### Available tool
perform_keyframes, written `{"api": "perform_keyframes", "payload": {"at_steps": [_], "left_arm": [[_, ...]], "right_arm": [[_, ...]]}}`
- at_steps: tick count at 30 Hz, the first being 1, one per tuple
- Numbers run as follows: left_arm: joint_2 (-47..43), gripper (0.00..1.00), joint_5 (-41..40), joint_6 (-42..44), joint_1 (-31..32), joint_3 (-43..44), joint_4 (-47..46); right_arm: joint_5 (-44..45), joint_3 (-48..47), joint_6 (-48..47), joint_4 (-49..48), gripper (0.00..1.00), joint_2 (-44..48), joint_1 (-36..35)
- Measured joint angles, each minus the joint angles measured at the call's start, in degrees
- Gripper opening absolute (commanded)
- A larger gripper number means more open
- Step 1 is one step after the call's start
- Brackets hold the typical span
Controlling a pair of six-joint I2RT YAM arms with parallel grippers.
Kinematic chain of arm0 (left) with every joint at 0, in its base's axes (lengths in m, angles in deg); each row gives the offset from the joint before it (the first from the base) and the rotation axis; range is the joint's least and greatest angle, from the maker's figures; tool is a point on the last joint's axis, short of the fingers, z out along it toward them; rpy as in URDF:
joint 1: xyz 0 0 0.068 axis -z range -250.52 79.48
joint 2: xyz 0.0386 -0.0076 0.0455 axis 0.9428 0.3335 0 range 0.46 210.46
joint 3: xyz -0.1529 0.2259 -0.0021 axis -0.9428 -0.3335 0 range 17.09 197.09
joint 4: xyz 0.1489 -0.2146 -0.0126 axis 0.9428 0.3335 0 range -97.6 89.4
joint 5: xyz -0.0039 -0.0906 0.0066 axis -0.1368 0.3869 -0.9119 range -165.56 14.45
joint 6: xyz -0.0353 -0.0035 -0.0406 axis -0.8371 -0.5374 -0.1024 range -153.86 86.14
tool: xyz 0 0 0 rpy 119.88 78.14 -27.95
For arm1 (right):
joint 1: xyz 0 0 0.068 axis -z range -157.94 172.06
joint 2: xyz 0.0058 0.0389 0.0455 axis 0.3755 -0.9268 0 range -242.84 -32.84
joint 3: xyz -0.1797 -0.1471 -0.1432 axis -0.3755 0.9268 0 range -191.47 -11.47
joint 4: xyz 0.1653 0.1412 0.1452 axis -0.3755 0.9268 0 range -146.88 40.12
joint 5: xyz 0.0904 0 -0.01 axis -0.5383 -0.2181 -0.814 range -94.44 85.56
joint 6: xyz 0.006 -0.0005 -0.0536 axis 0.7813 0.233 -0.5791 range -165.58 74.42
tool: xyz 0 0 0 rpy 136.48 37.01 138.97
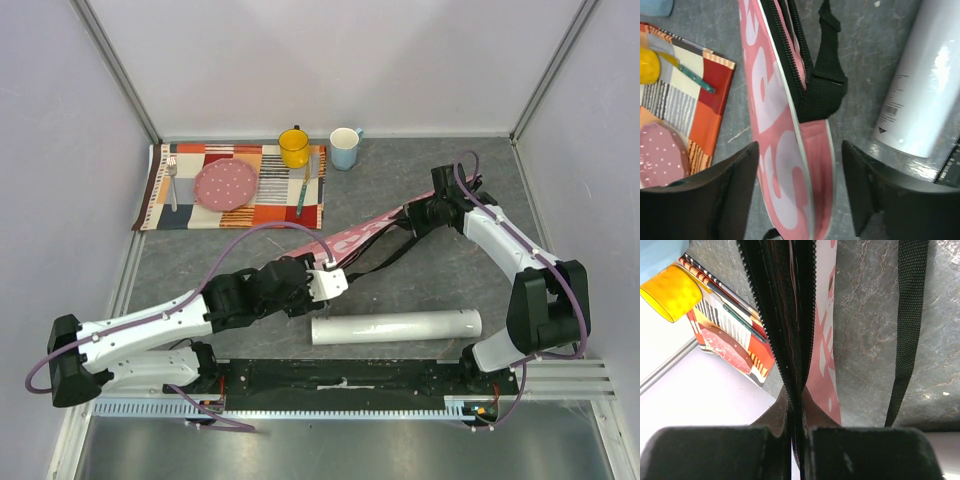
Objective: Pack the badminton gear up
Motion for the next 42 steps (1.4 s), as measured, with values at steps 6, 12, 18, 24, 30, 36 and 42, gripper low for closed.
{"api": "perform_keyframes", "payload": {"at_steps": [6, 12, 18, 24, 30, 36, 42], "left_arm": [[2.34, 0.17, -4.83, 1.46, 0.0, -2.38, -4.37], [2.34, 0.05, -6.4, 0.48, -0.07, -2.43, -5.14], [2.34, 0.02, -1.27, -4.83, -3.3, 0.11, -2.38], [2.32, 0.02, 6.19, -10.32, -9.07, 4.07, 1.64], [2.21, 0.02, 11.93, -14.93, -12.59, 5.99, 4.2], [1.77, 0.02, 15.45, -18.97, -13.92, 6.78, 5.44], [0.31, 0.02, 19.06, -22.14, -15.19, 6.91, 5.77]], "right_arm": [[-0.68, -0.61, 0.48, 0.07, 0.27, 0.0, 0.11], [-2.62, -3.89, -5.7, -0.72, 0.98, 0.0, 0.24], [-0.39, -7.48, -25.64, 0.28, 0.98, 4.92, -0.33], [6.03, -6.64, -44.59, 4.2, 0.97, 19.8, -0.26], [7.74, 6.54, -44.02, 1.14, 0.96, 31.04, 0.09], [2.95, 24.55, -33.22, -7.63, 0.89, 32.2, 0.33], [-1.73, 29.77, -25.11, -19.21, 0.83, 22.29, -1.18]]}}
